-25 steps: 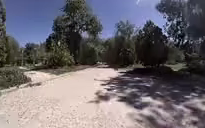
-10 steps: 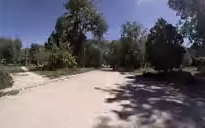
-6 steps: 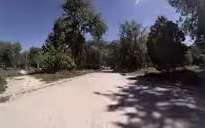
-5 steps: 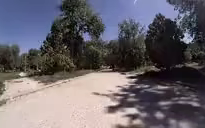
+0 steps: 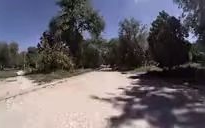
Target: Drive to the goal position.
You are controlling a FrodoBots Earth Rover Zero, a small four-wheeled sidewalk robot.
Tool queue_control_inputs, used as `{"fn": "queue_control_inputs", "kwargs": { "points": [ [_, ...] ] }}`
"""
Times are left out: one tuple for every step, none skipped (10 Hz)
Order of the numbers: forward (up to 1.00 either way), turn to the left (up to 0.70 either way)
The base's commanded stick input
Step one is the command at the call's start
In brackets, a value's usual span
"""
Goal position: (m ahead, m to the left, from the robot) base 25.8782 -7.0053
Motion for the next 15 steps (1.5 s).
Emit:
{"fn": "queue_control_inputs", "kwargs": {
  "points": [
    [0.70, 0.01],
    [0.70, 0.01],
    [0.70, 0.01],
    [0.70, 0.01],
    [0.70, 0.01],
    [0.70, 0.01],
    [0.70, 0.01],
    [0.70, 0.01],
    [0.70, 0.01],
    [0.70, 0.01],
    [0.70, 0.01],
    [0.70, 0.01],
    [0.70, 0.01],
    [0.70, 0.01],
    [0.70, 0.01]
  ]
}}
